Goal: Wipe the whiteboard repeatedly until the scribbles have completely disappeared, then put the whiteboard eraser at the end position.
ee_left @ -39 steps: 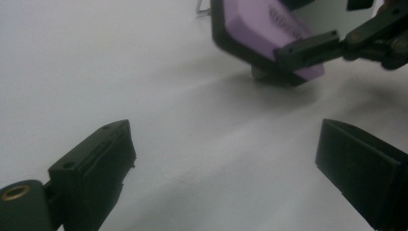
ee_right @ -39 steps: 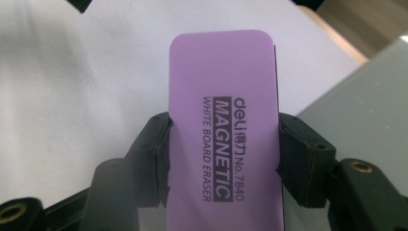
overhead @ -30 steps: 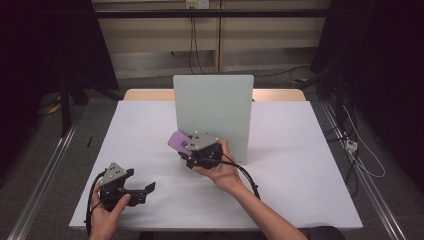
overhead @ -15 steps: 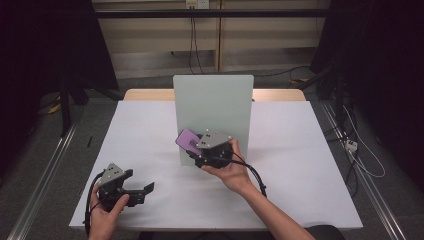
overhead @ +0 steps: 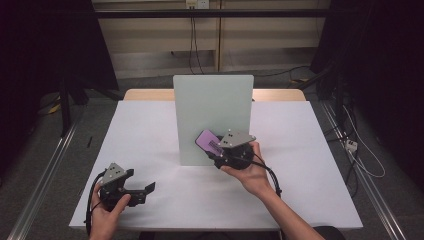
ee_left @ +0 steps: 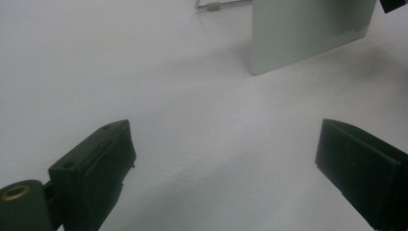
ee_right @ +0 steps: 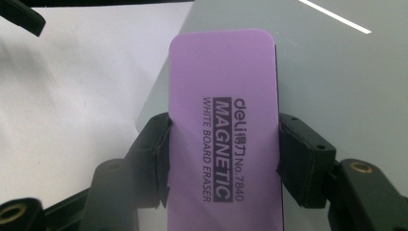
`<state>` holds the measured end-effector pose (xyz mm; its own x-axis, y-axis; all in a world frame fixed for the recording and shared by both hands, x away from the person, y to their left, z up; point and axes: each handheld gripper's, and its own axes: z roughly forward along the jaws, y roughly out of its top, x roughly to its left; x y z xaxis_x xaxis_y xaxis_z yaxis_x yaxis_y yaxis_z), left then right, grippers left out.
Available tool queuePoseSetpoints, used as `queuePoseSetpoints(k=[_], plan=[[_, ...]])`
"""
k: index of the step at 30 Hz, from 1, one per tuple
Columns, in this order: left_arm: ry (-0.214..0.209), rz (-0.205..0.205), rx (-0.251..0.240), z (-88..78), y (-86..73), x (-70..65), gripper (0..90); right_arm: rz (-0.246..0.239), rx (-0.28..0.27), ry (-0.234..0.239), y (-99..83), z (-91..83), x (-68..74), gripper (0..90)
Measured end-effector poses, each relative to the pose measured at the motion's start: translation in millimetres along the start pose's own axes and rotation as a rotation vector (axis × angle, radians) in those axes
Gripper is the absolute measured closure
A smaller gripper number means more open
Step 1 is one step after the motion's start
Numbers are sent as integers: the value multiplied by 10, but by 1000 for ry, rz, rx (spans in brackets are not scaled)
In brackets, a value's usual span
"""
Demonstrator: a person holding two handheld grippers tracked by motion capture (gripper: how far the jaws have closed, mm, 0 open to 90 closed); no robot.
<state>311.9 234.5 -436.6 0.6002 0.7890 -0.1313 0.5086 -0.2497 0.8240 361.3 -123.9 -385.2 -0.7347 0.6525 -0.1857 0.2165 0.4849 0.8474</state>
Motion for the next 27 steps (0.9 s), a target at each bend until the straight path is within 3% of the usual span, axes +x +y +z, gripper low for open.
queuePoseSetpoints(k=[8, 12, 27], plan=[[0, -2, -4, -10, 2, 8, 61, 31, 28, 10, -76, -94, -90, 416], [1, -5, -7, -14, 0, 6, 61, 22, 47, 18, -94, -102, -76, 416], [-6, -23, 2, -7, -21, 31, 61, 91, 124, 135, -222, -198, -113, 416]])
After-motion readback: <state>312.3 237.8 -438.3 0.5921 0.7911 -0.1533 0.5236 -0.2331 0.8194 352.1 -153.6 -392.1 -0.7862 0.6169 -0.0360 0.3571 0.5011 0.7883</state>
